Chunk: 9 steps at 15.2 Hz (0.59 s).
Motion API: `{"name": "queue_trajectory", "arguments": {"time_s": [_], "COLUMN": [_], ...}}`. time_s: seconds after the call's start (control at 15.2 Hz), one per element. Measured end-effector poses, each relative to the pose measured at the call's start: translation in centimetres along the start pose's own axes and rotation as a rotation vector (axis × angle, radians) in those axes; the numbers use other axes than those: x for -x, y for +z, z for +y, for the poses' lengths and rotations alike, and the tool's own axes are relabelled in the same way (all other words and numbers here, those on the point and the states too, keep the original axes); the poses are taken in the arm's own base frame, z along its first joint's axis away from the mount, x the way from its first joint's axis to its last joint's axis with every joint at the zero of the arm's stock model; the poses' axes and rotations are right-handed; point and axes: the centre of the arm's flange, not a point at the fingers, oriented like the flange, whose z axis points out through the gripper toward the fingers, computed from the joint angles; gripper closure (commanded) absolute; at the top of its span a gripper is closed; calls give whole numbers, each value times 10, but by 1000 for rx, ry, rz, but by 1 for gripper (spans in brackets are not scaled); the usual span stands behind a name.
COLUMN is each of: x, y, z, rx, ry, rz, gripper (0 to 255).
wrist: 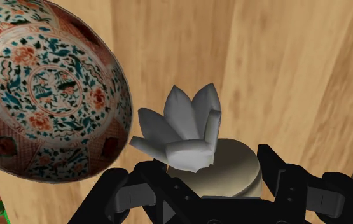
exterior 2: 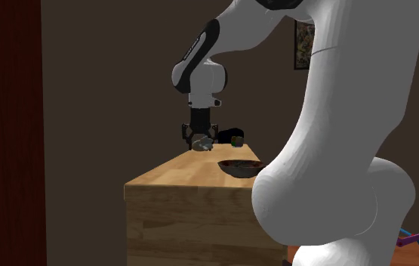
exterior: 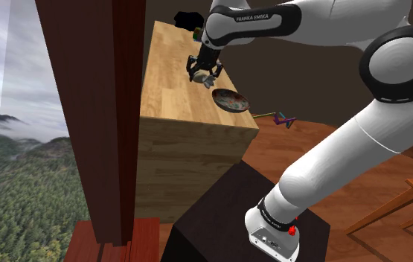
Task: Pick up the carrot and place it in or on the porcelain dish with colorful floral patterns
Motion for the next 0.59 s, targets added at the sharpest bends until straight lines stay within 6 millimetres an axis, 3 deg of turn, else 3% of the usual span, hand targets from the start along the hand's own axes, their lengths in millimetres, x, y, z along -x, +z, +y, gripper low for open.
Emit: {"name": "queue_trajectory", "arguments": {"time_s": [0.4, 0.59], "x": [-5, -2], "y": [-29, -34], "z": [-1, 25], "rx": [0, 0], "ry": [0, 0], "rz": [0, 0], "gripper": [255, 255]}}
